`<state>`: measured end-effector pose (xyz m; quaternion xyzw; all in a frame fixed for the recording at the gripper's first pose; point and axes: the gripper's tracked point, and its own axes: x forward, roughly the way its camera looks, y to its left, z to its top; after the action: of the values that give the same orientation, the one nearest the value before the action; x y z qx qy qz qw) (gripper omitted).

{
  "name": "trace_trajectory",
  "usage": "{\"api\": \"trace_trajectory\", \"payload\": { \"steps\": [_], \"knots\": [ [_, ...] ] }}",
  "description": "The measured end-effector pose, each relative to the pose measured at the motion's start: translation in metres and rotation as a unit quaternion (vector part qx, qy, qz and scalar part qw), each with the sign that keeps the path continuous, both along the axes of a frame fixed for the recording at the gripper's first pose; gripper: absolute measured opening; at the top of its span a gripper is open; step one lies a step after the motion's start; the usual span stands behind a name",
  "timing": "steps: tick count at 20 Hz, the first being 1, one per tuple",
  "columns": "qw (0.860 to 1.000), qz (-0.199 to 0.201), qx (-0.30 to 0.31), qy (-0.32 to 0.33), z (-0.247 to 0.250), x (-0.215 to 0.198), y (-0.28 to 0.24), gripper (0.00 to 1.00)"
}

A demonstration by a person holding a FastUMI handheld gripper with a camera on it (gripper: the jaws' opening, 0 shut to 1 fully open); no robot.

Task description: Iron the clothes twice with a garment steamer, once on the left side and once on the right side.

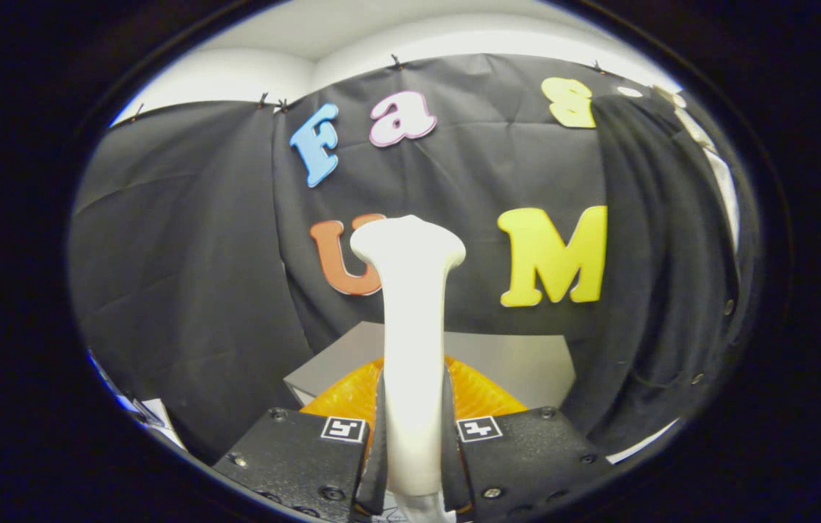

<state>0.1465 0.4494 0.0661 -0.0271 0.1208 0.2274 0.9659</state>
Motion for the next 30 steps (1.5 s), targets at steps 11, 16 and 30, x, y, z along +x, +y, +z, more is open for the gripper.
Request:
{"api": "trace_trajectory", "payload": {
  "steps": [11,16,30],
  "knots": [
    [0.985,-0.141,-0.011,-0.097,0.084,-0.058,-0.209,0.32],
    [0.966,-0.191,-0.027,-0.17,0.121,-0.068,-0.261,0.32],
    [0.92,-0.251,-0.041,-0.298,0.162,0.009,-0.274,0.32]
  ]
}}
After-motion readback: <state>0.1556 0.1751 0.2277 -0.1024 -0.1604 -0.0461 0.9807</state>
